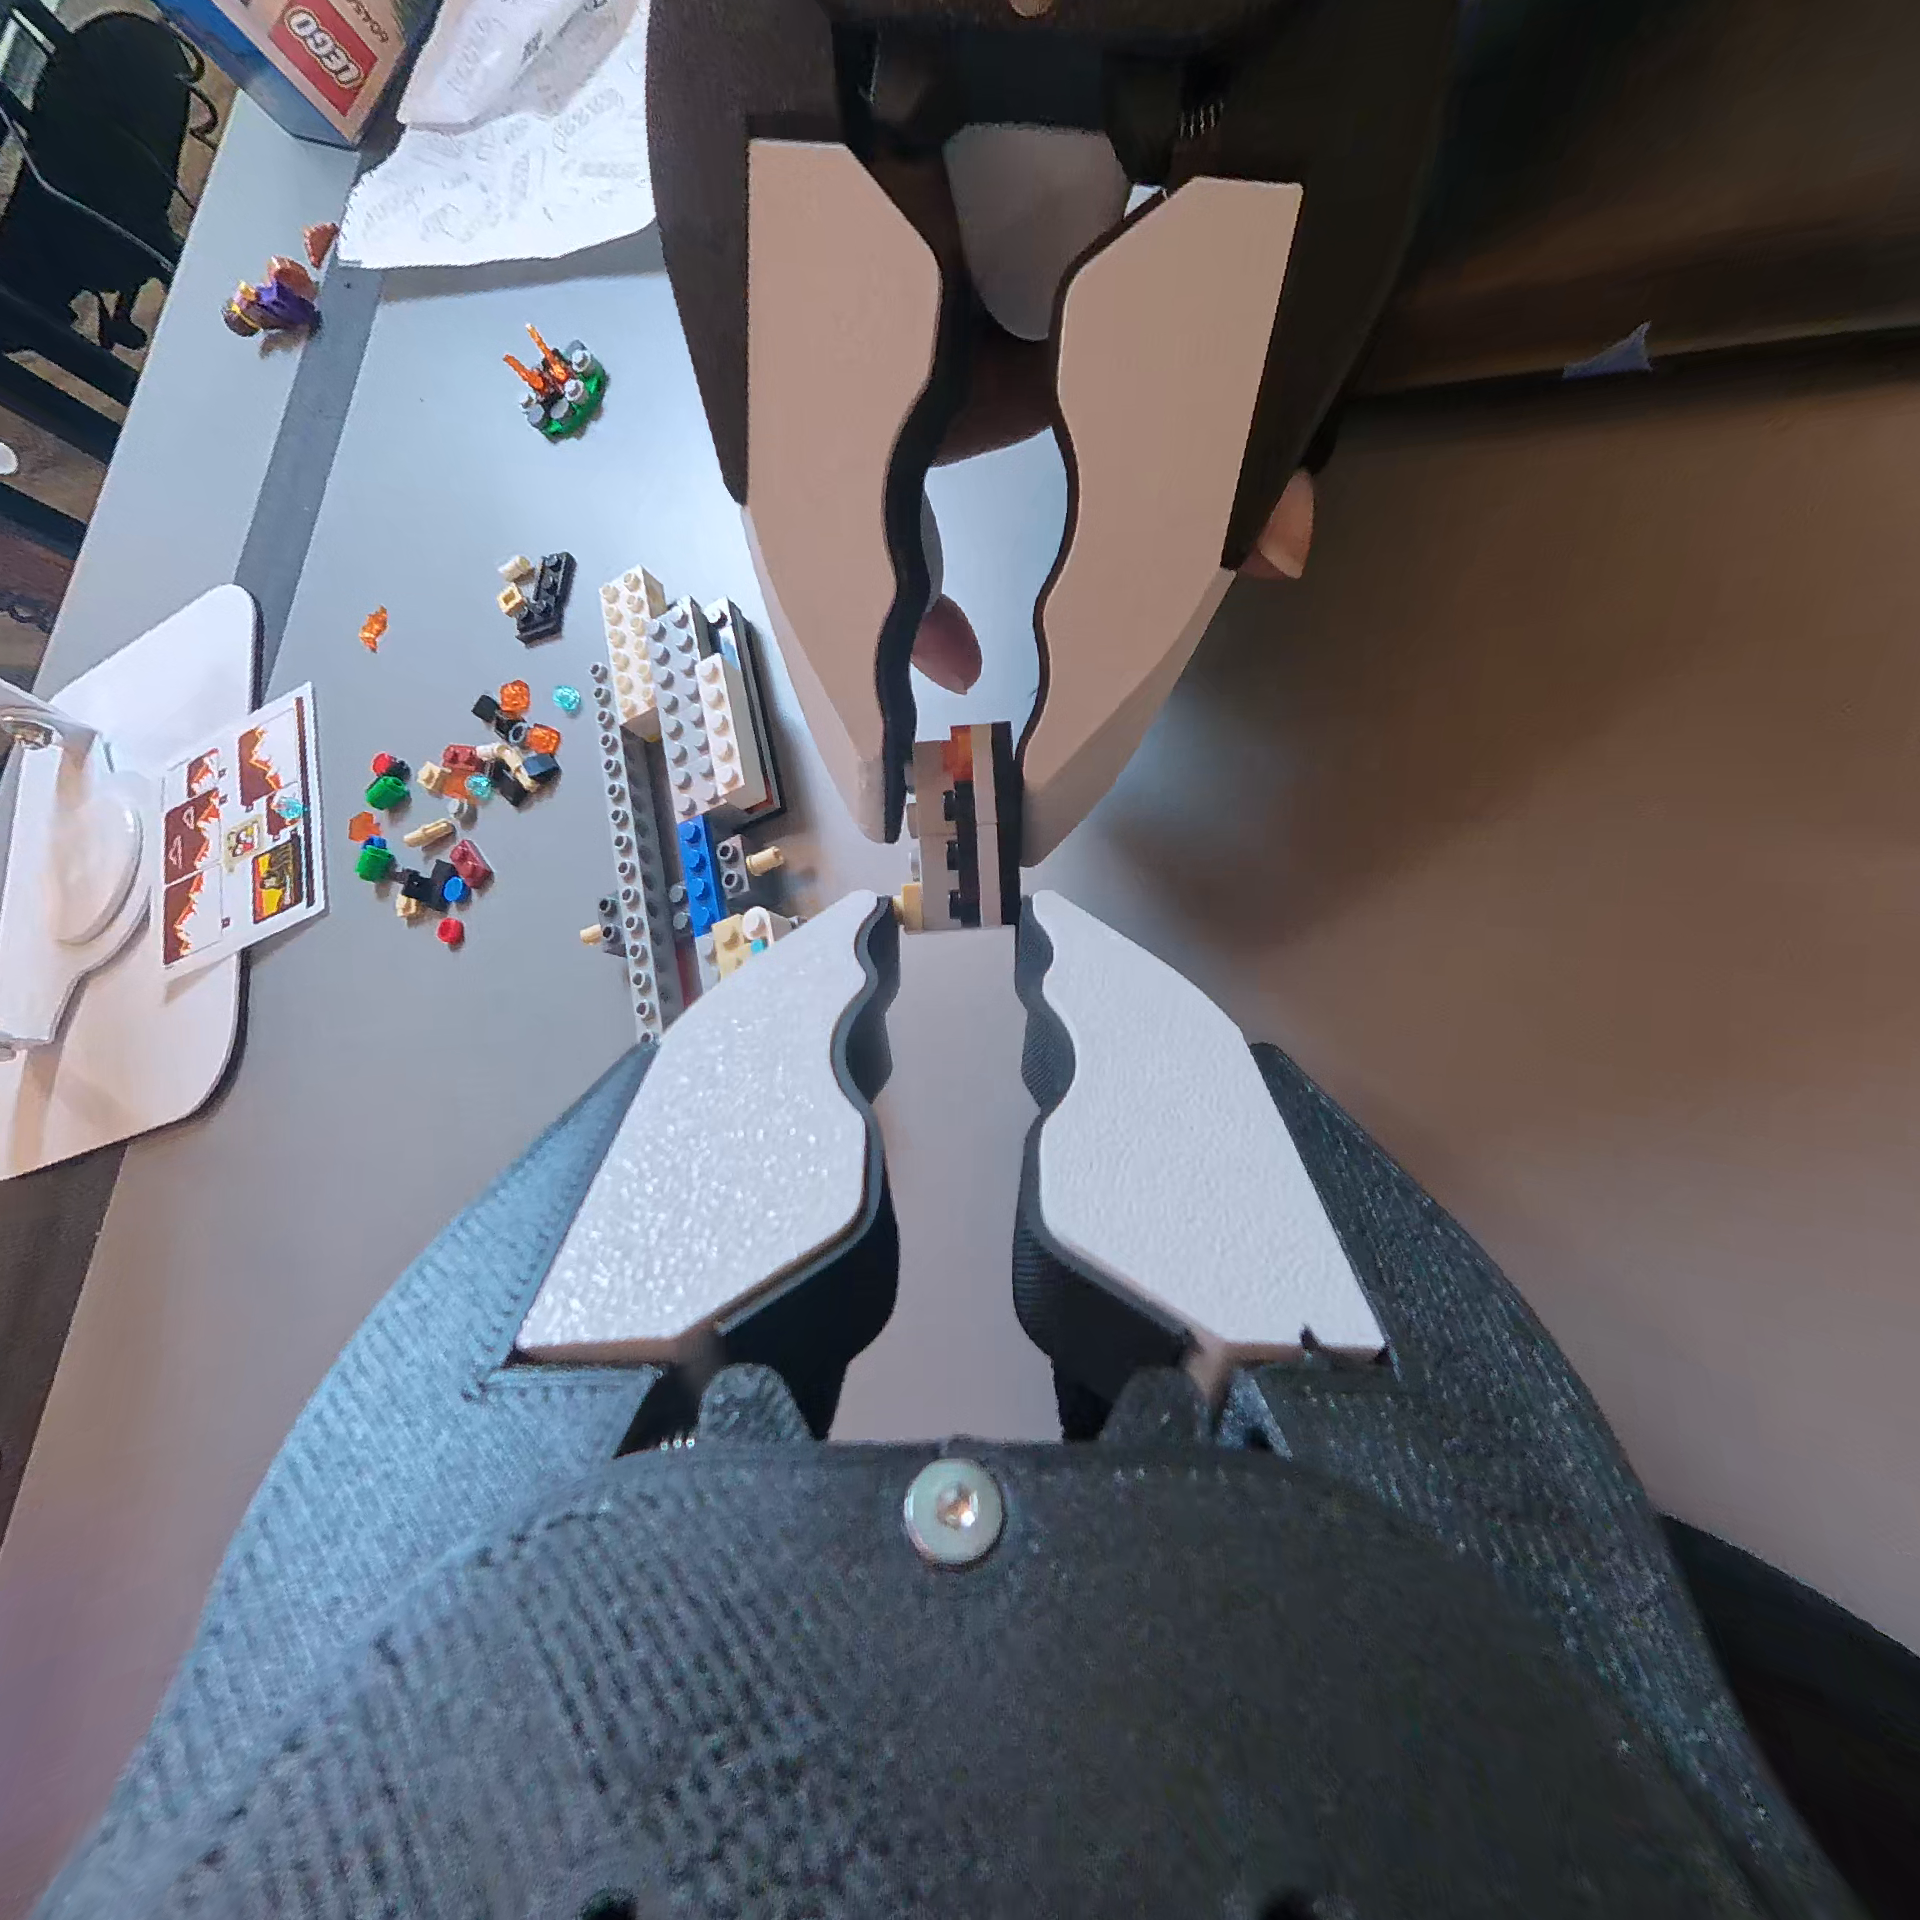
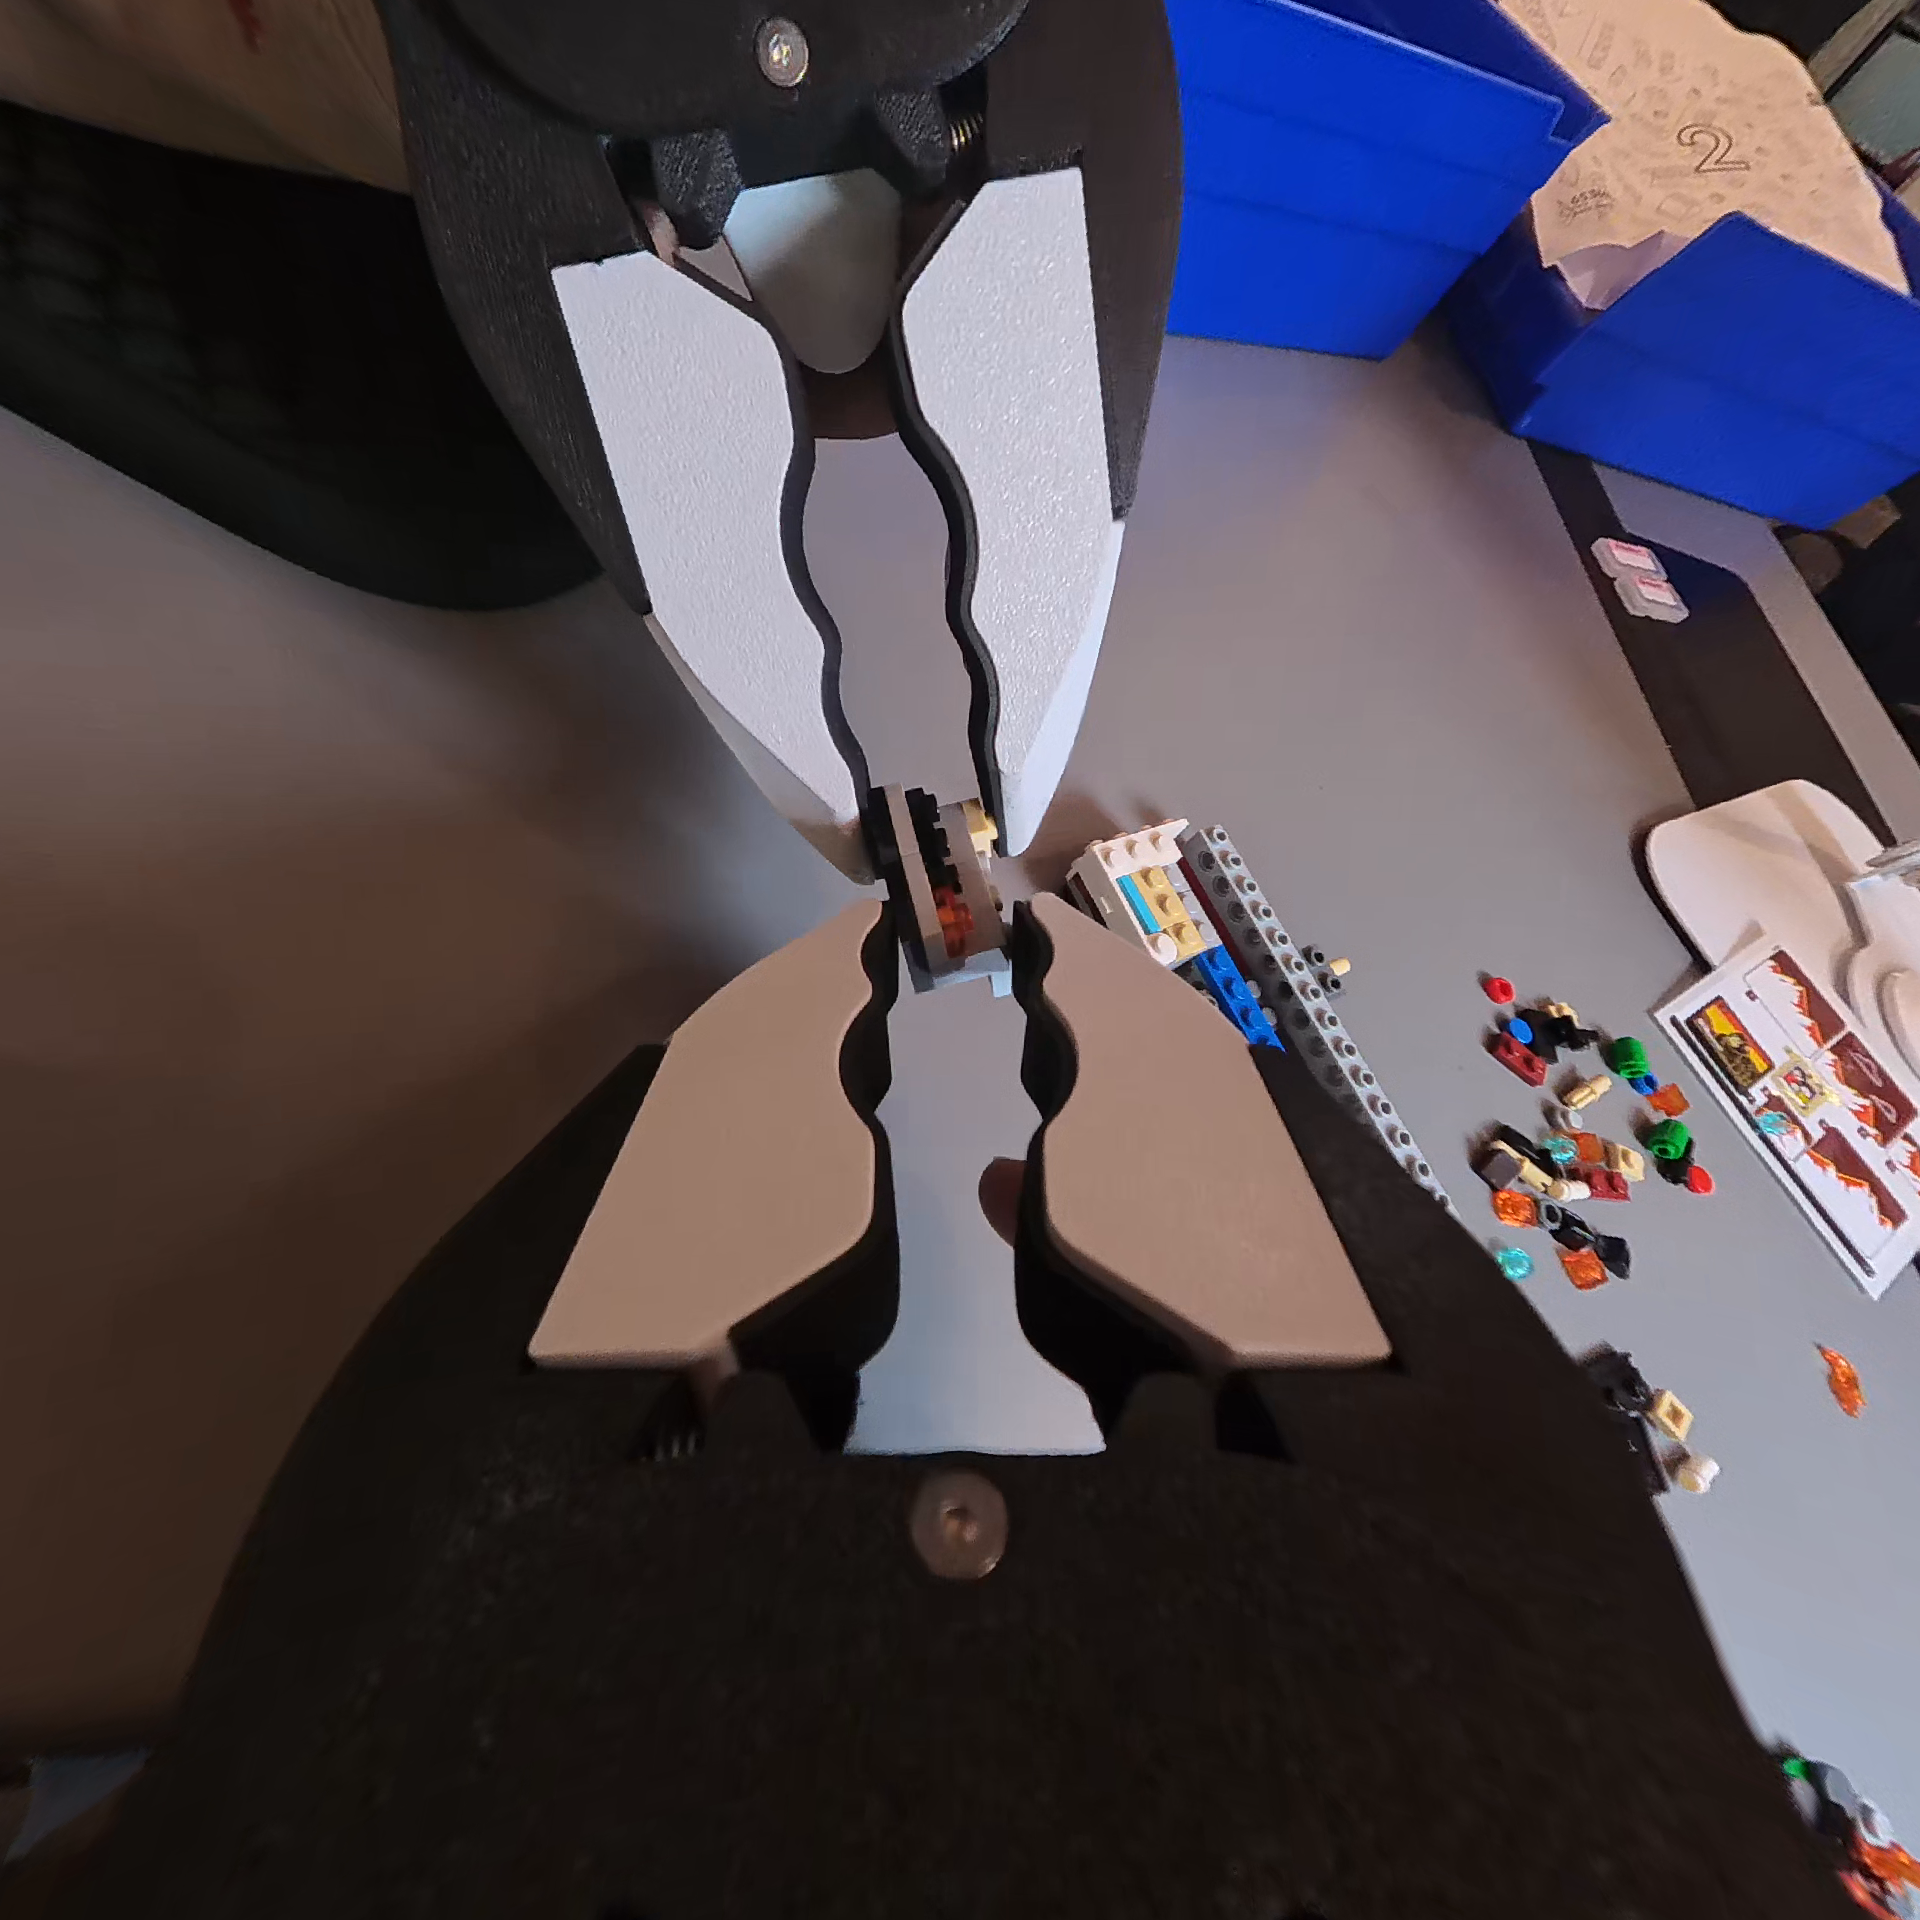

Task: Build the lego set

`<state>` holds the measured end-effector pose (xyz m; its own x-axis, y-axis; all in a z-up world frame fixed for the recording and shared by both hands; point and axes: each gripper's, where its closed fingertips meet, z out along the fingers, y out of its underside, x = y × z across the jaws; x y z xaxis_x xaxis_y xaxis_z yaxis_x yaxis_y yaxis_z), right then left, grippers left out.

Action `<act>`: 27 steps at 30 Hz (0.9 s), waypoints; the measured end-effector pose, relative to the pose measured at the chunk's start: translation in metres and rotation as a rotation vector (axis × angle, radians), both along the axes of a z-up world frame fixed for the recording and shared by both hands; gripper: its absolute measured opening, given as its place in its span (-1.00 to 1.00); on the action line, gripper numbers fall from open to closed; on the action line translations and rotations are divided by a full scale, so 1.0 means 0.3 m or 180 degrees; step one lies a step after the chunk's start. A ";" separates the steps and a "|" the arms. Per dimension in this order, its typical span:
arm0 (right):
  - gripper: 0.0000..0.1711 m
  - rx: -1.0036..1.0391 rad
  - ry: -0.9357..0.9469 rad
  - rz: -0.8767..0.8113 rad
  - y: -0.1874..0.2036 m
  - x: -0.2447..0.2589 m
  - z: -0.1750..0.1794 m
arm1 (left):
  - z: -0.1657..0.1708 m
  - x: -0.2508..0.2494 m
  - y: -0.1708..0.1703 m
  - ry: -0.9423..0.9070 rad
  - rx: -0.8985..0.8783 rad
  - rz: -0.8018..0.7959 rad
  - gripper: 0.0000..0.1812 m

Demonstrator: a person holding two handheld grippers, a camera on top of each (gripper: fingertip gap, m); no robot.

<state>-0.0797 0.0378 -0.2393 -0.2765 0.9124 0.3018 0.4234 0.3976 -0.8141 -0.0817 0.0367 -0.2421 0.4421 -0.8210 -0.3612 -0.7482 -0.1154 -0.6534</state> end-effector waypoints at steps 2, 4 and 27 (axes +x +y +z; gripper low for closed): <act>-0.76 0.0039 0.0027 -0.0002 0.001 -0.001 0.006 | 0.006 -0.001 0.001 -0.0008 0.0020 -0.0002 -0.75; -0.76 0.0105 0.0026 -0.0005 0.001 -0.001 0.004 | 0.006 -0.001 0.001 0.0018 0.0050 -0.0014 -0.75; -0.69 0.2211 0.1027 0.0153 0.037 0.009 0.119 | 0.130 0.039 0.008 -0.1898 -0.0458 -0.0196 -0.71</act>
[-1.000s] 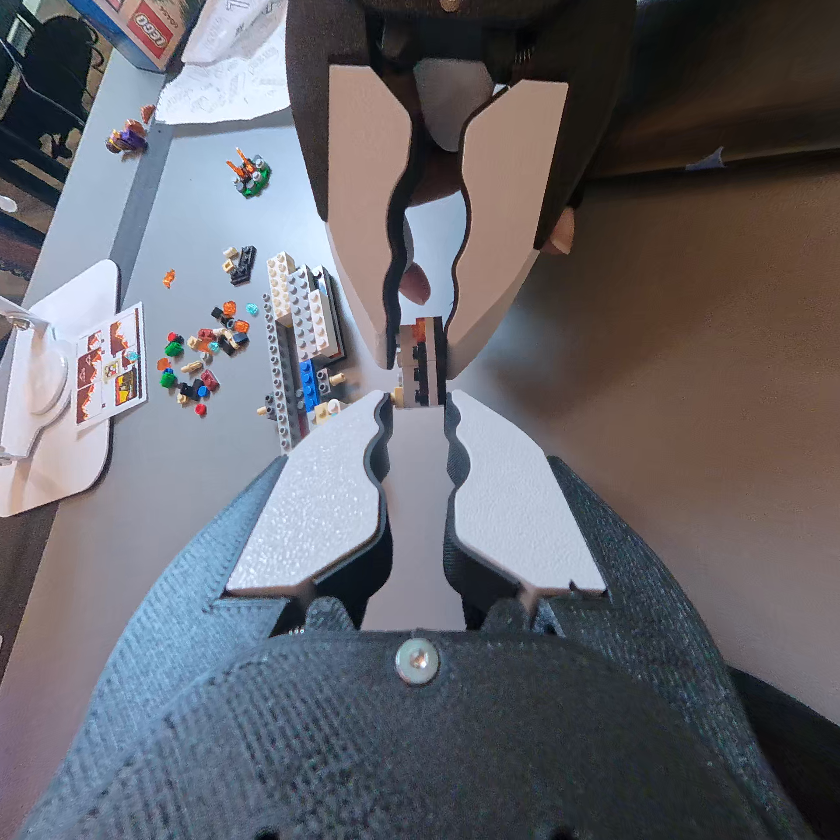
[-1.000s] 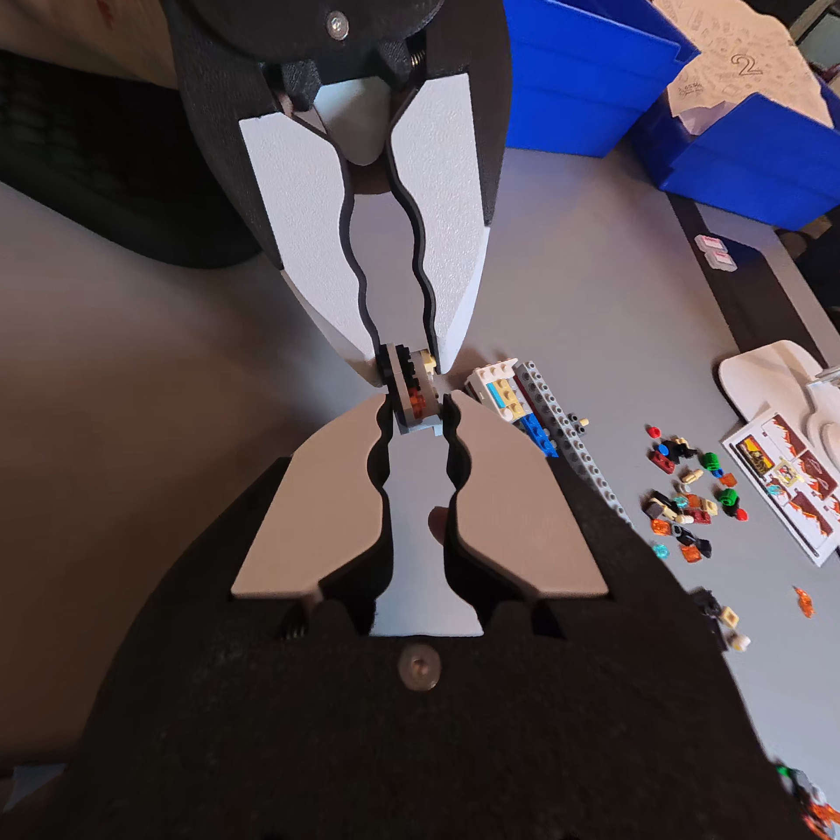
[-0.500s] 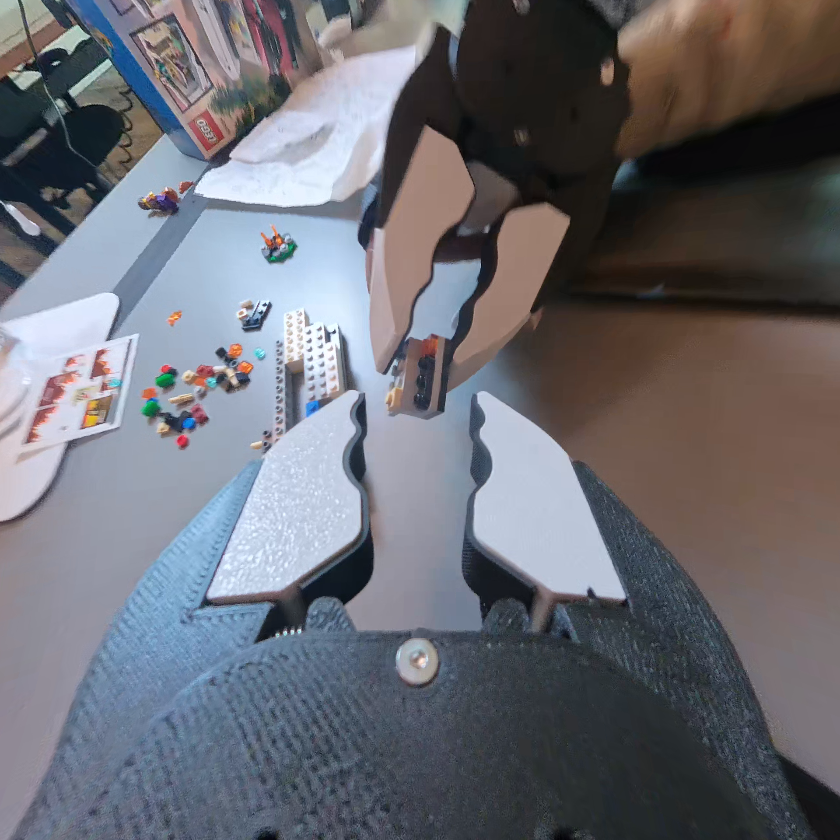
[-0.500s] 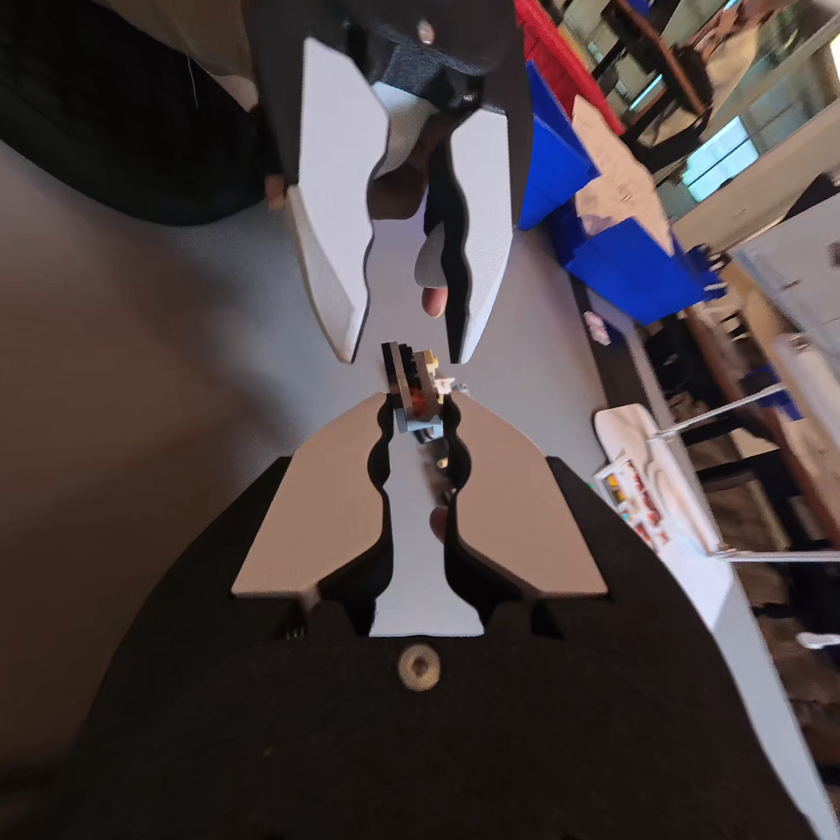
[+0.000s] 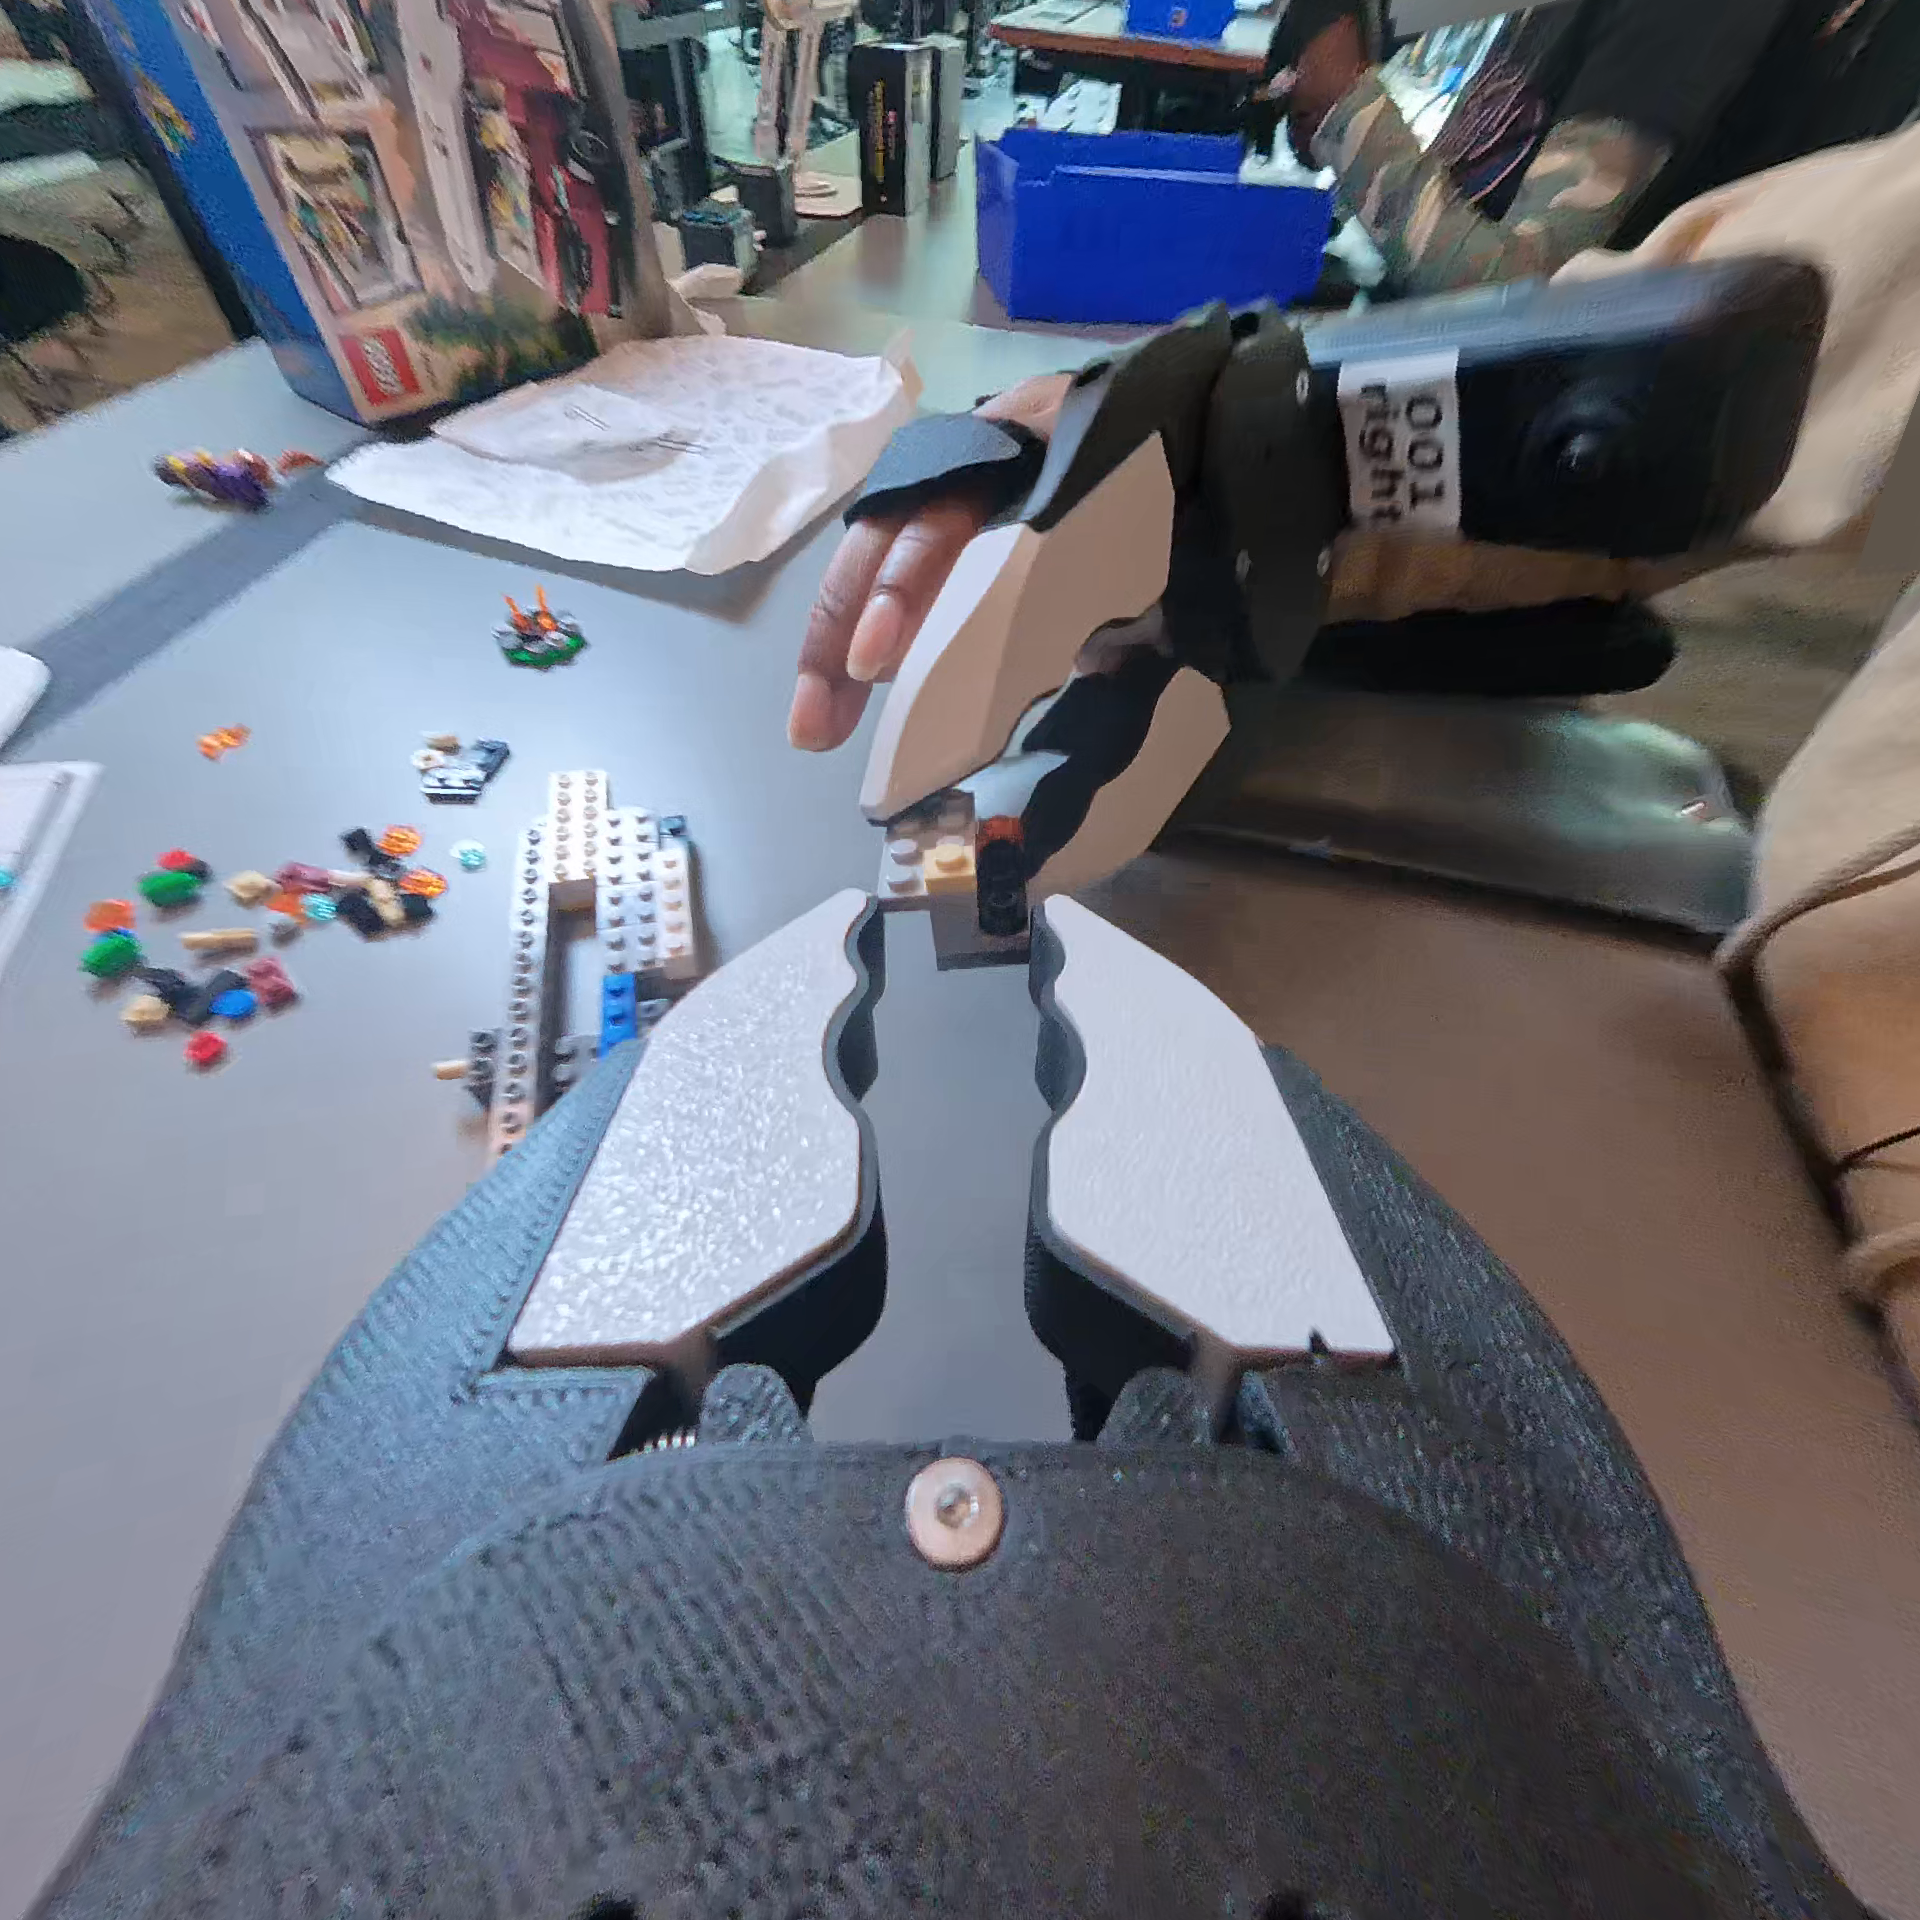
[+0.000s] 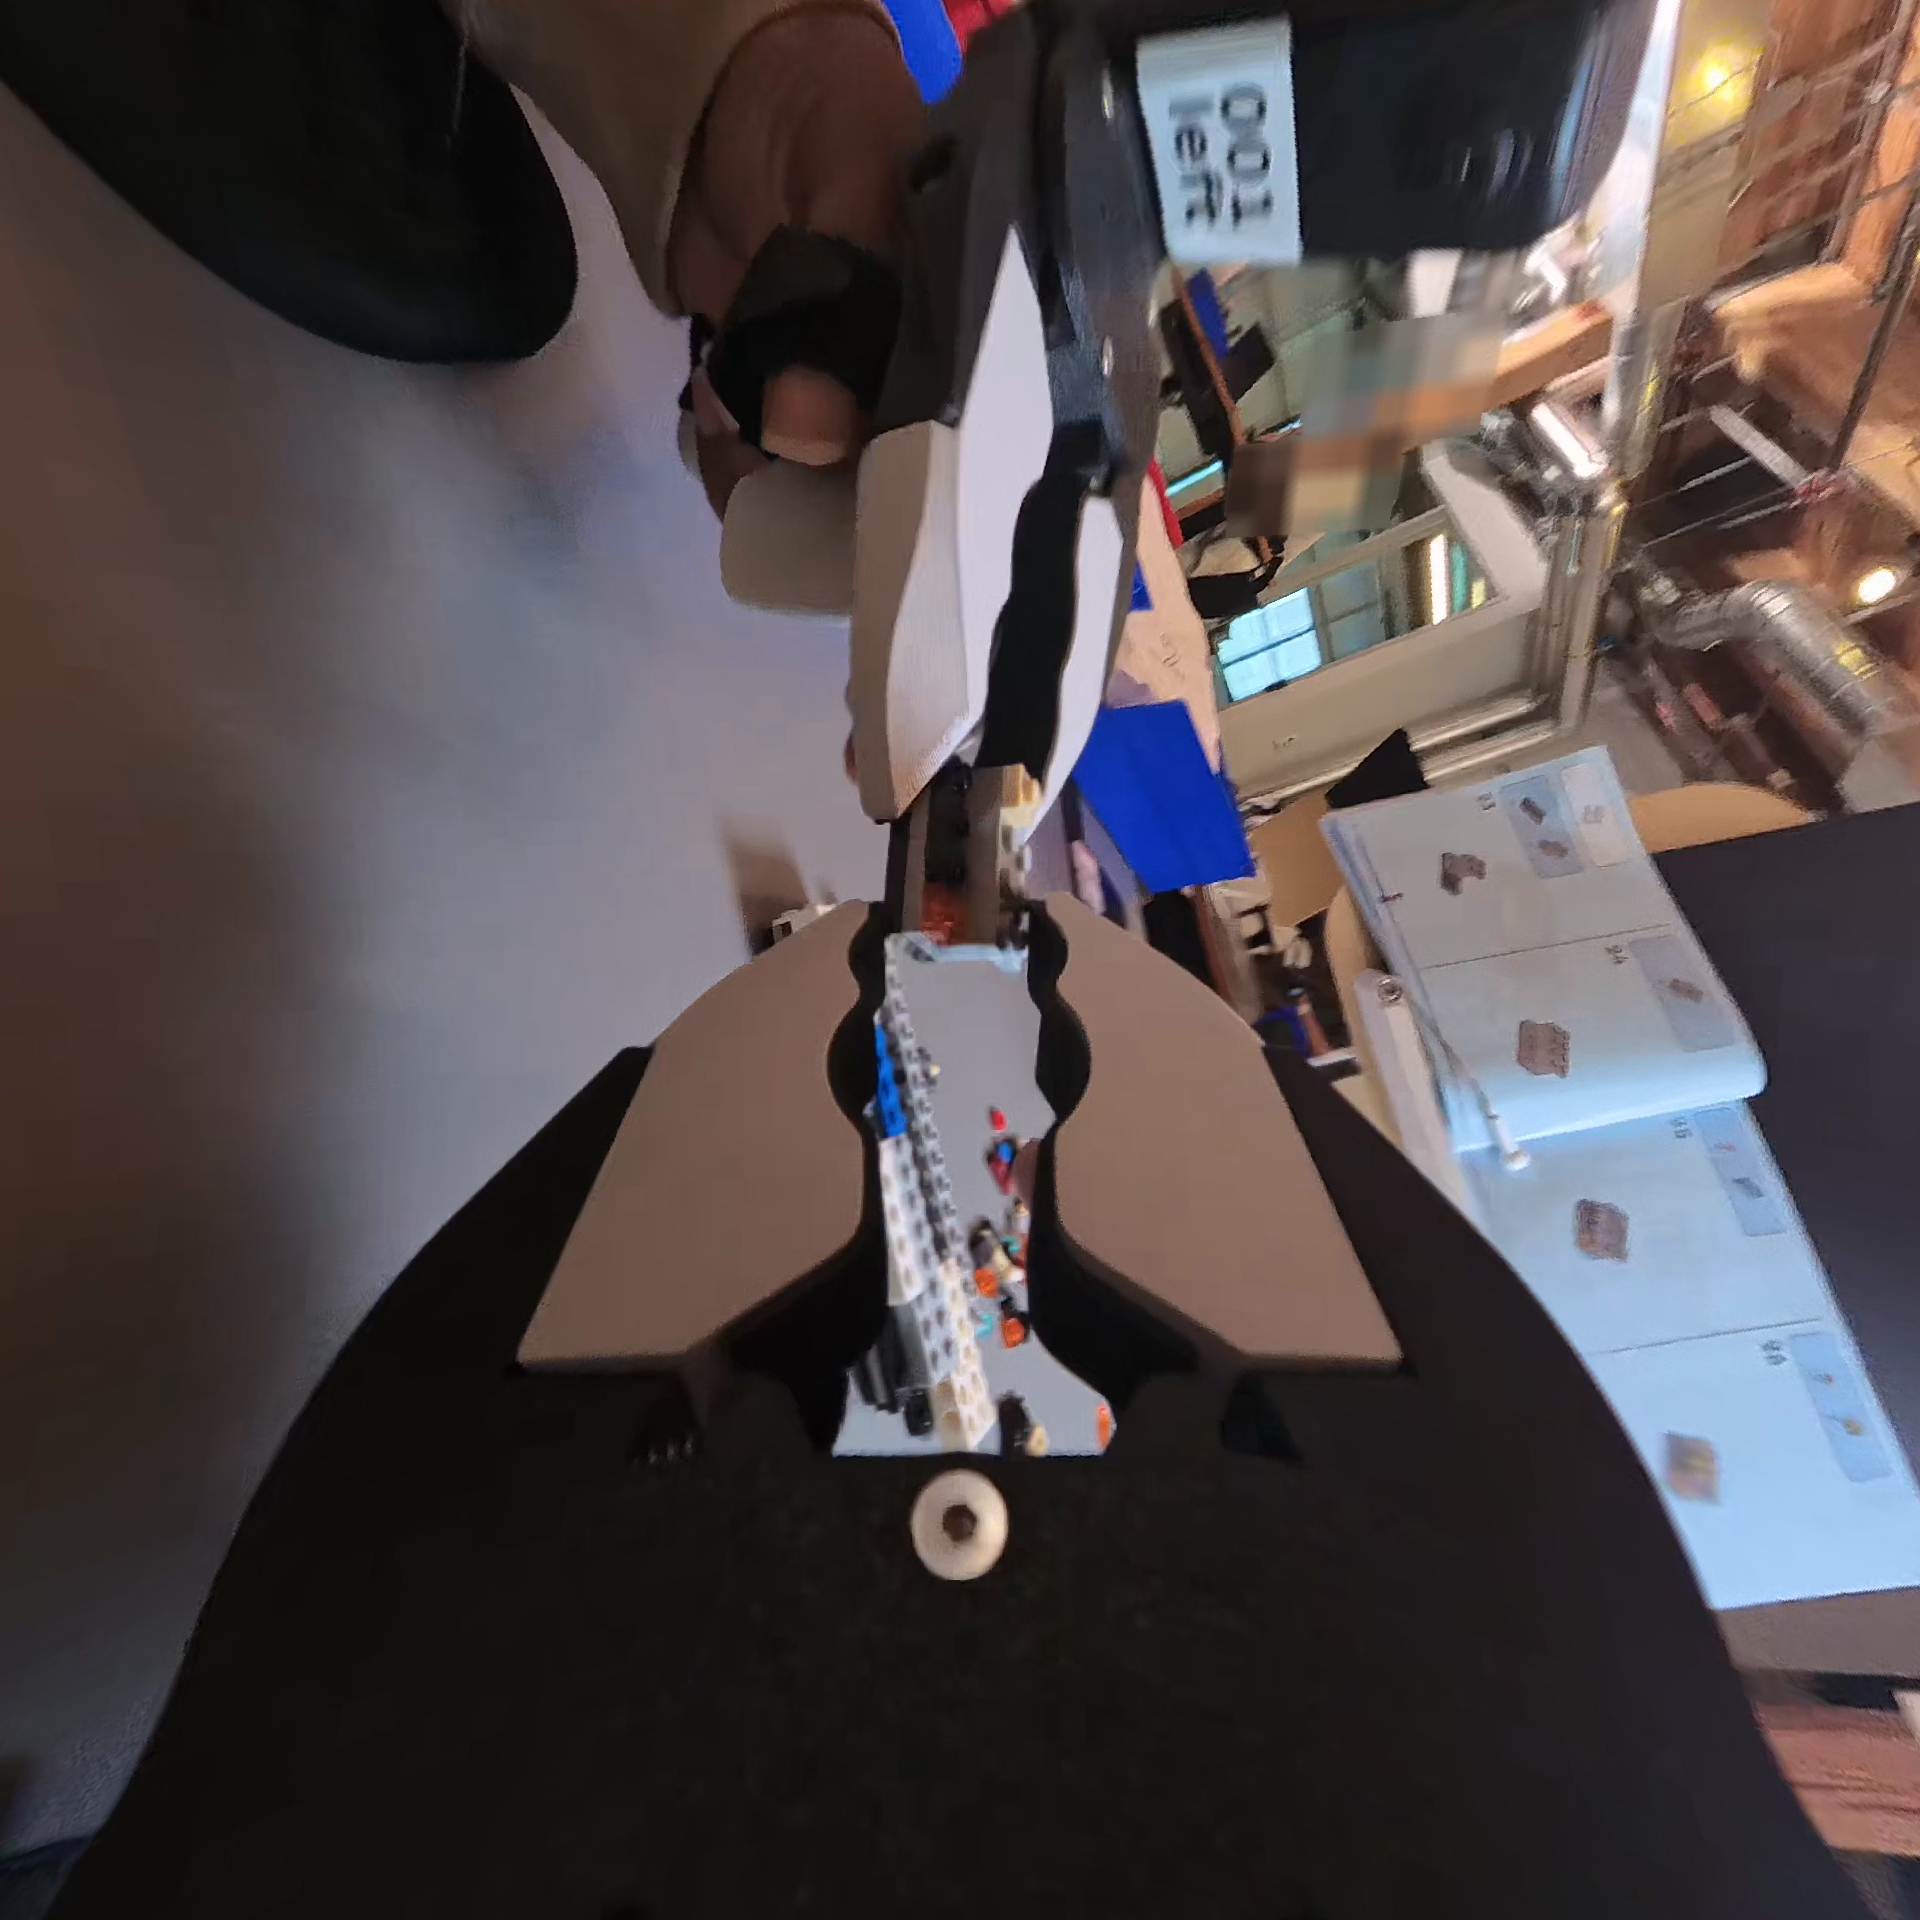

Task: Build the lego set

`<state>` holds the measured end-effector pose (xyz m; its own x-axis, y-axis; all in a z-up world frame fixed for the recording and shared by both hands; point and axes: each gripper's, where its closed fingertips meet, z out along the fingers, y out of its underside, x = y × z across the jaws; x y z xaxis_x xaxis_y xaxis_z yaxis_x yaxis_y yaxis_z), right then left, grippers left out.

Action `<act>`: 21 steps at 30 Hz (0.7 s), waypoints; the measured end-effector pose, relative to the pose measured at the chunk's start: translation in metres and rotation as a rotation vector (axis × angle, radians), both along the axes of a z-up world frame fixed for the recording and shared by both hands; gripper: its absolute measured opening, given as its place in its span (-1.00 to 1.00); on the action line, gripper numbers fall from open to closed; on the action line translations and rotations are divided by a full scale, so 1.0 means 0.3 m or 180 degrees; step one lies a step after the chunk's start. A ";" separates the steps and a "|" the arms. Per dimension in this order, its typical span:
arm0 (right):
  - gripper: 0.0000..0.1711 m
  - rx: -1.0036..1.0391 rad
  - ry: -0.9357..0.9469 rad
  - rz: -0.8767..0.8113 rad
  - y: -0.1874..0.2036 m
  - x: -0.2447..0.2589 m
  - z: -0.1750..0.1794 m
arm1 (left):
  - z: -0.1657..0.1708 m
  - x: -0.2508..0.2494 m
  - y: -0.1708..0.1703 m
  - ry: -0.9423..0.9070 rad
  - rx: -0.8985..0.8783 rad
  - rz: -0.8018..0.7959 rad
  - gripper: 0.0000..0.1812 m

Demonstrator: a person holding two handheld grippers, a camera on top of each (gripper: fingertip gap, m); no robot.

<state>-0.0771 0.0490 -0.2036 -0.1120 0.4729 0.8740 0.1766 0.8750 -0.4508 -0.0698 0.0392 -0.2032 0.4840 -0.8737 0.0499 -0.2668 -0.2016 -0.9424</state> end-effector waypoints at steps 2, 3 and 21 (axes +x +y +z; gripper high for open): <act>-0.63 -0.0371 -0.0249 -0.0037 0.023 0.006 -0.033 | -0.014 -0.020 0.023 0.0391 0.0411 0.0157 -0.71; -0.62 -0.0654 -0.0343 -0.0015 0.026 0.011 -0.044 | -0.024 -0.028 0.030 0.0585 0.0564 0.0207 -0.71; -0.68 -0.1808 -0.0482 0.0306 -0.039 0.019 0.013 | 0.024 0.016 -0.015 0.0521 0.1234 -0.0070 -0.72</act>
